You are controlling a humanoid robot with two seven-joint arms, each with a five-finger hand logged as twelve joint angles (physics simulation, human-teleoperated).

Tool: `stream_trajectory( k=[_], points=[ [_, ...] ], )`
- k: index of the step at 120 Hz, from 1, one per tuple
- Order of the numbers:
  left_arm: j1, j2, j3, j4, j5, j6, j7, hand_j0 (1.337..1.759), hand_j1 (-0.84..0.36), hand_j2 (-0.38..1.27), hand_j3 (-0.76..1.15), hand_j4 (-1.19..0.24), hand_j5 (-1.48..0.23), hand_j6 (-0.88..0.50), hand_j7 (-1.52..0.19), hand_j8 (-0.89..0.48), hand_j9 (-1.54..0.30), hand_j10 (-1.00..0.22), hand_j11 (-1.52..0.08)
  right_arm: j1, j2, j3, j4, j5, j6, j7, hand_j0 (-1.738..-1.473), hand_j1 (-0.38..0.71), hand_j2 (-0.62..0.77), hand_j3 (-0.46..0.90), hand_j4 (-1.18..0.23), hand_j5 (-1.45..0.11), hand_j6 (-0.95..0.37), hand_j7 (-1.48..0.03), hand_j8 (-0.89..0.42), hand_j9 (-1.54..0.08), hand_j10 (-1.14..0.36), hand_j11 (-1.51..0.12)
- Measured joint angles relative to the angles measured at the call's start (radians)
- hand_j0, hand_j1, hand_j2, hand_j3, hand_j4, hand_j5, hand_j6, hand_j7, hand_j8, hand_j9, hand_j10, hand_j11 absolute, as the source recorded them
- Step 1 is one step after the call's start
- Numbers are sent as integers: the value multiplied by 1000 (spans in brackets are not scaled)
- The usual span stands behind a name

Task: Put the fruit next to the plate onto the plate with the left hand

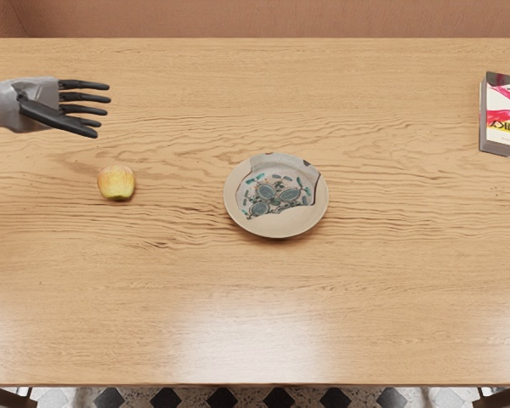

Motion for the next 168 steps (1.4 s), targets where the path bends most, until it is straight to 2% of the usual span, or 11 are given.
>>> stream_trajectory(
  k=[16, 30, 41, 55, 69, 92, 105, 119, 136, 147, 168],
  points=[
    [-5, -4, 2, -7, 17, 0, 2, 1658, 53, 50, 0, -247, -321, -247, -321, -246, -321, -246, -321, 3, 0, 0, 0, 0, 0, 1, -1658, -307, -7, 0, -35, -45, -35, -45, -35, -45, -35, -45],
    [-49, 18, -1, -68, 184, 0, 9, 1658, 53, 50, 0, -248, -321, -247, -321, -247, -321, -247, -321, 4, 0, 0, -1, 0, 0, 0, -1658, -307, -7, 0, -35, -45, -35, -45, -35, -45, -35, -45],
    [-81, 147, -4, -242, 353, 0, 11, 1658, 53, 50, 0, -248, -322, -248, -322, -248, -321, -247, -321, 5, 0, 0, -1, 0, 0, -2, -1658, -307, -7, 0, -35, -45, -35, -45, -35, -45, -35, -45],
    [-81, 216, -5, -477, 522, 0, 12, 1658, 53, 51, 0, -249, -322, -249, -322, -249, -322, -249, -322, 6, 0, 0, -1, 0, 0, -5, -1658, -307, -7, 0, -35, -45, -35, -45, -35, -45, -35, -45],
    [-81, 215, -5, -592, 629, 21, 36, 1658, 53, 51, 0, -250, -323, -251, -323, -250, -323, -250, -322, 6, 0, 0, -1, 0, 0, -6, -1658, -307, -7, 0, -35, -45, -35, -45, -35, -45, -35, -45],
    [-77, 242, -1, -651, 790, 188, 70, 1658, 53, 52, 0, -252, -323, -252, -323, -252, -323, -251, -323, -2, 0, -1, -1, 0, 0, -7, -1658, -307, -7, 0, -35, -45, -35, -45, -35, -45, -35, -45],
    [-82, 240, 2, -664, 865, 238, 123, 1658, 53, 52, 0, -253, -324, -254, -324, -254, -324, -253, -323, -4, 0, -1, 0, 0, 0, -7, -1658, -307, -7, 0, -35, -45, -35, -45, -35, -45, -35, -45],
    [-115, 223, 2, -671, 895, 258, 205, 1658, 52, 52, 0, -254, -325, -255, -325, -255, -324, -253, -324, -5, 0, -1, 0, 0, 0, -7, -1658, -307, -7, 0, -35, -45, -35, -45, -35, -45, -35, -45],
    [-108, 222, 23, -674, 908, 328, 268, 1658, 53, 53, 0, -255, -325, -256, -325, -255, -324, -254, -324, -5, 0, -1, 0, 0, 0, -7, -1658, -307, -7, 0, -35, -45, -35, -45, -35, -45, -35, -45],
    [-193, 219, 125, -692, 910, 454, 284, 1658, 53, 53, 0, -255, -325, -256, -324, -256, -324, -254, -324, -5, 0, -1, 0, 0, 0, -7, -1658, -307, -7, 0, -35, -45, -35, -45, -35, -45, -35, -45],
    [-381, 135, 455, -726, 880, 734, 290, 1658, 53, 53, 0, -254, -325, -256, -325, -255, -324, -254, -324, -5, 0, -1, 0, 0, 0, -7, -1658, -307, -7, 0, -35, -45, -35, -45, -35, -45, -35, -45]
  ],
)
